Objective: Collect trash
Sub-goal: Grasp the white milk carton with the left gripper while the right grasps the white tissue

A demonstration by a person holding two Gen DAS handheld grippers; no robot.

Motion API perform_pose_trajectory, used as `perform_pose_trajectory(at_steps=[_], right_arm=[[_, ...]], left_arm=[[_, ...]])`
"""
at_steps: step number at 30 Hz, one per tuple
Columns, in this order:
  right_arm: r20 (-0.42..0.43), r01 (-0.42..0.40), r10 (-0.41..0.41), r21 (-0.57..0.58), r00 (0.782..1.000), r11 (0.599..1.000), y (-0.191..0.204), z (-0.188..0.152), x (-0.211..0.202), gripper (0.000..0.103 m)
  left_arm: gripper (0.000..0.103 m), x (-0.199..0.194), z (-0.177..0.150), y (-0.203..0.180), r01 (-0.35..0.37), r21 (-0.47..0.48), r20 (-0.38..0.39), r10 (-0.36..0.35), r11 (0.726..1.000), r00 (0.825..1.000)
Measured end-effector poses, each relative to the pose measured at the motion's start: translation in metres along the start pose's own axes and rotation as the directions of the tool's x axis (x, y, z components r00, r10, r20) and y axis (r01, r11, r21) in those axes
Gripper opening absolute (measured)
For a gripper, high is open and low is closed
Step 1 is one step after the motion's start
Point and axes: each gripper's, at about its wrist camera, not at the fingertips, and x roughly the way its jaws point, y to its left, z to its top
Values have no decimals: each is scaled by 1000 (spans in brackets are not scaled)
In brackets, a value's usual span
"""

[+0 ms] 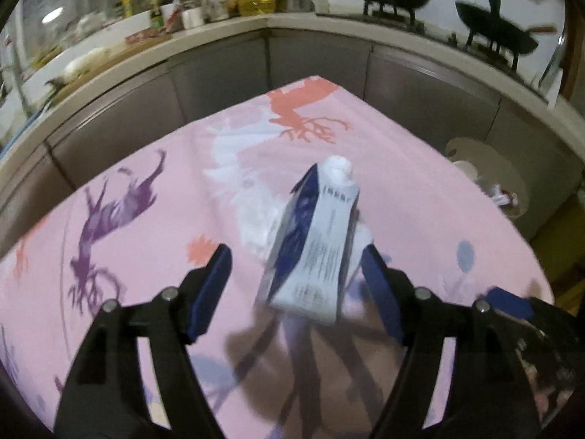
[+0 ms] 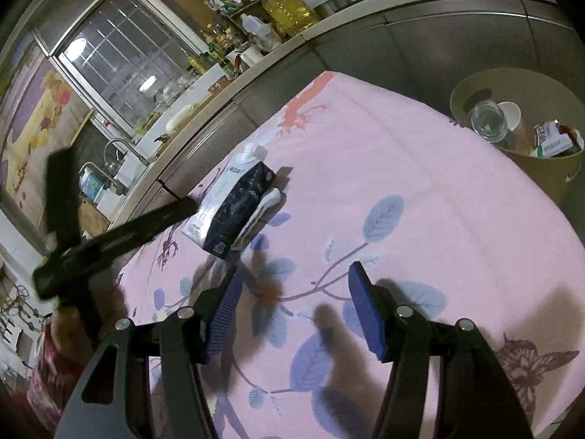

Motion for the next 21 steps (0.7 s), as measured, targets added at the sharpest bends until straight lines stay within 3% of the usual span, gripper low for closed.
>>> perform_pose_trajectory(at_steps=[4, 8, 15, 21], right_arm=[[4, -1, 1, 15, 1000, 1000, -8, 2, -2, 58], [10, 0, 0, 18, 1000, 1000, -11, 5, -1, 58], [-16, -32, 32, 3, 999, 999, -1, 9, 11, 58], [-62, -54, 52, -37, 997, 998, 21, 10, 30, 56]], left_arm=[[70, 35, 11, -13, -34, 71, -67, 39, 997, 997], [56, 53, 8, -11, -29, 76, -114, 37, 997, 993], [53, 22, -11, 13, 45, -18, -74, -47, 999, 996], [53, -22, -54, 59, 90, -144, -38, -96, 986, 995]])
